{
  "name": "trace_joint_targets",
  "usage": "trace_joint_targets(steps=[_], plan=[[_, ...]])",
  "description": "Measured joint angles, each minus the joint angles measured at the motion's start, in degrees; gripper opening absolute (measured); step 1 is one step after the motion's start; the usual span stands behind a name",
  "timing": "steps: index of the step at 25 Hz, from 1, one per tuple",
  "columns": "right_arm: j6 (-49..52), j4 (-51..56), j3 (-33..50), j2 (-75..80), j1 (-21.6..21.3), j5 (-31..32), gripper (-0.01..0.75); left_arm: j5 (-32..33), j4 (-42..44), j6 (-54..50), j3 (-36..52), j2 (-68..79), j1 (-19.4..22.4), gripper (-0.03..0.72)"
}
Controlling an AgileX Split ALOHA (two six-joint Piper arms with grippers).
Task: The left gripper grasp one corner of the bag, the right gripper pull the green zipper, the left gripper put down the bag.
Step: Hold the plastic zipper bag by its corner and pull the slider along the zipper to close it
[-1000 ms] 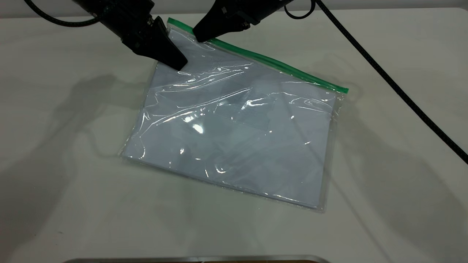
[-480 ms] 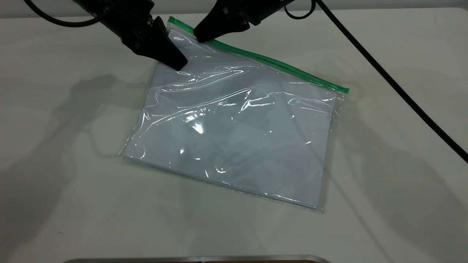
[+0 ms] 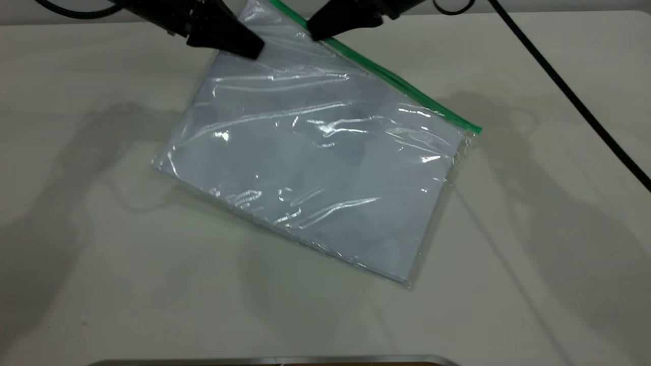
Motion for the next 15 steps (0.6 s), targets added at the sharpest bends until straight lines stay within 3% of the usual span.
trace_joint_targets(steps=[15], plan=[[0.0, -4.07, -0.07, 4.46, -6.98, -0.84, 0.038, 3.88, -5.65, 1.08, 0.06, -1.02, 5.76, 0.051]])
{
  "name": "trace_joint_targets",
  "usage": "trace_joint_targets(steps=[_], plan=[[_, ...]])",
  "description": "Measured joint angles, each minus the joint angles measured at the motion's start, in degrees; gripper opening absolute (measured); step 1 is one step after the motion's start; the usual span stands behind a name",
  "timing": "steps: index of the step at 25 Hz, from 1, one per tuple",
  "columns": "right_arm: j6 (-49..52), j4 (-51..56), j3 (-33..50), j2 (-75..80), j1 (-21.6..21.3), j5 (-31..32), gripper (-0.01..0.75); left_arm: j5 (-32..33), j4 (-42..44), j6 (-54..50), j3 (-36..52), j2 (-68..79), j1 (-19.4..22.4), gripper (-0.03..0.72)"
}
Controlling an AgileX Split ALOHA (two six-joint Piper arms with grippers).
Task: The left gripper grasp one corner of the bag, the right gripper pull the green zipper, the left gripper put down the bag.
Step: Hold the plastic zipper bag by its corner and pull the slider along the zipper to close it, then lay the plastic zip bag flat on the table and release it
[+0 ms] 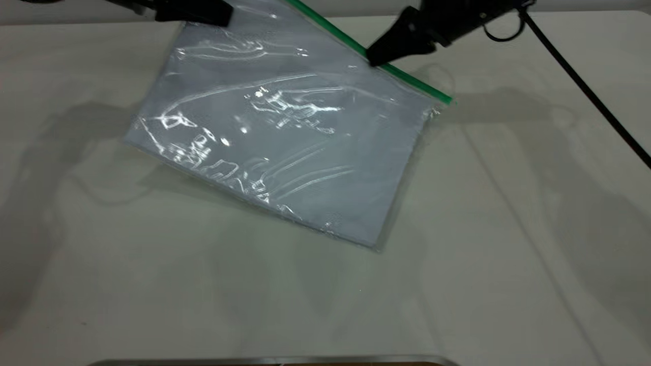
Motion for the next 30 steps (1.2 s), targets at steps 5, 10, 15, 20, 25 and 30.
trace_joint_targets(steps=[5, 10, 15, 20, 25, 30], plan=[[0.0, -3.09, 0.0, 0.0, -2.12, -1.18, 0.038, 0.59, -0.07, 0.19, 0.05, -2.08, 1.59, 0.051], [0.0, -7.94, -0.06, 0.06, -4.24, -1.42, 0.039, 0.84, -0.3, 0.19, 0.11, -2.14, 1.87, 0.051], [0.05, -9.2, -0.07, 0.11, -5.64, -0.4, 0.043, 1.29, -0.56, 0.19, 0.11, -2.14, 1.87, 0.051], [0.05, -6.25, -0.12, 0.17, -5.71, -0.18, 0.088, 1.41, -0.35, -0.19, 0.17, -2.14, 1.81, 0.05], [1.36, -5.73, -3.19, -1.99, -4.68, -0.43, 0.326, 0.21, 1.8, -5.09, 0.17, -0.93, -0.62, 0.055], [8.7, -5.74, -8.83, -11.46, -3.95, 11.05, 0.449, -8.16, 2.74, -11.65, 0.07, 4.22, -5.49, 0.113]])
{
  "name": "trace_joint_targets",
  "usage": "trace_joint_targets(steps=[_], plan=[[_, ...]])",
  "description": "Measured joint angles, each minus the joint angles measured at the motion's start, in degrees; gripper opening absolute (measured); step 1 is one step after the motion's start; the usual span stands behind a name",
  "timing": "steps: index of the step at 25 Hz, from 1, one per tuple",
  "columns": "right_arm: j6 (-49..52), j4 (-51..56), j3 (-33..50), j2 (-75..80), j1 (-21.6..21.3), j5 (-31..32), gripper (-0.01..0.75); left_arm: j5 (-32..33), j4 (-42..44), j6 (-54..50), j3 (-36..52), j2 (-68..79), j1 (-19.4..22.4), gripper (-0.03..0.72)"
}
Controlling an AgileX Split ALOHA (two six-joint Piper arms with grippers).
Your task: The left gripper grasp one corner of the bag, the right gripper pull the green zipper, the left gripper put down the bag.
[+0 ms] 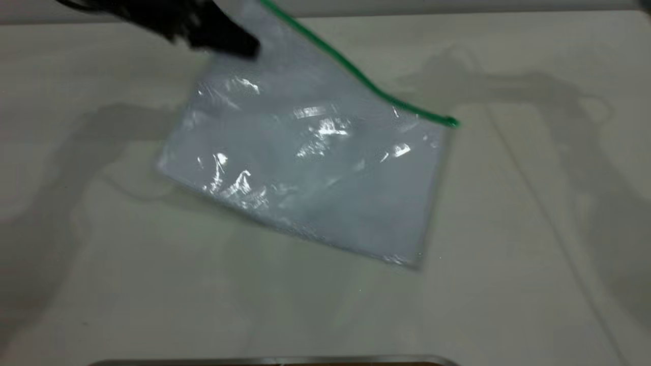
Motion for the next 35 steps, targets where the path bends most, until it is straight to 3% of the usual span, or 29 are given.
trace_joint_targets(steps=[4, 9, 15, 19, 23, 30, 35], plan=[[15.55, -4.94, -1.28, -9.65, 0.0, 2.35, 0.437, -1.14, 4.16, -5.12, 0.05, 0.2, -1.0, 0.271], [34.05, -12.85, -1.28, -21.69, 0.0, 3.67, 0.405, 0.91, 7.43, -17.41, 0.05, -8.75, 2.43, 0.458], [46.82, -22.72, -1.06, -36.99, 0.0, 4.28, 0.396, 7.58, 8.31, -30.7, 0.05, -25.77, 8.56, 0.489], [50.76, -29.52, 3.44, -48.75, 0.0, 4.28, 0.396, 11.3, 11.26, -36.32, 0.05, -36.88, 9.98, 0.492], [51.82, -35.85, 15.84, -61.53, 0.0, 4.28, 0.396, 11.3, 20.93, -42.37, 0.05, -47.93, 9.98, 0.492], [55.75, -46.45, 43.25, -81.22, 0.0, 4.28, 0.396, 11.35, 44.96, -64.02, 0.62, -65.34, 9.98, 0.451], [62.23, -54.78, 63.71, -90.35, 0.0, 4.28, 0.396, 11.35, 52.7, -70.27, 9.18, -77.08, 9.98, 0.445]])
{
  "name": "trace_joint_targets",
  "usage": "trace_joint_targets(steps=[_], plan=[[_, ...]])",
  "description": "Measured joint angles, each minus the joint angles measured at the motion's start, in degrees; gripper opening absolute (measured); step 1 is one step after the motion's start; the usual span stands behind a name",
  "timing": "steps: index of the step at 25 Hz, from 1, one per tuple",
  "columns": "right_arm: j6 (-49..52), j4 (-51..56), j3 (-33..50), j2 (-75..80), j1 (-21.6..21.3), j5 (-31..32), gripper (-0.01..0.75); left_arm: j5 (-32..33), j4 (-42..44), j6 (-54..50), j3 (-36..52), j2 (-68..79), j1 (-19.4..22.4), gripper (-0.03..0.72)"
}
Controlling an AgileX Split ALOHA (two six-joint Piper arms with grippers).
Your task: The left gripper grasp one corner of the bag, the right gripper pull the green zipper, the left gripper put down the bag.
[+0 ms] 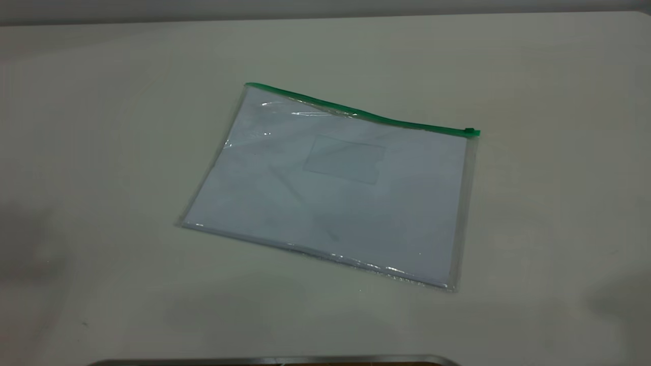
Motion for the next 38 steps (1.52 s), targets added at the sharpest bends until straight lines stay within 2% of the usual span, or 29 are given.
trace_joint_targets(steps=[5, 9, 16, 23, 35, 38], plan=[[5.41, -3.68, 16.39, -7.08, 0.0, -0.25, 0.396, 0.0, 1.2, -0.7, 17.59, -10.84, 0.0, 0.445], [7.55, -4.18, 26.52, -12.5, 0.0, -5.48, 0.396, 0.0, 1.51, -1.15, 34.33, -18.11, 0.0, 0.443], [10.07, -7.61, 28.62, -14.52, 0.0, -7.91, 0.396, -0.25, 5.39, -2.44, 58.08, -29.1, 0.0, 0.443], [10.08, -7.61, 28.64, -14.57, 0.0, -7.97, 0.396, -4.64, 7.63, -7.53, 61.26, -39.27, 0.0, 0.443], [10.13, -7.61, 28.64, -15.22, 0.0, -8.07, 0.396, -1.27, 7.63, -7.97, 61.5, -53.66, 0.0, 0.443], [10.13, -7.2, 28.64, -19.78, -1.5, -8.07, 0.396, -1.23, 7.63, -7.97, 61.5, -57.17, 0.0, 0.443]])
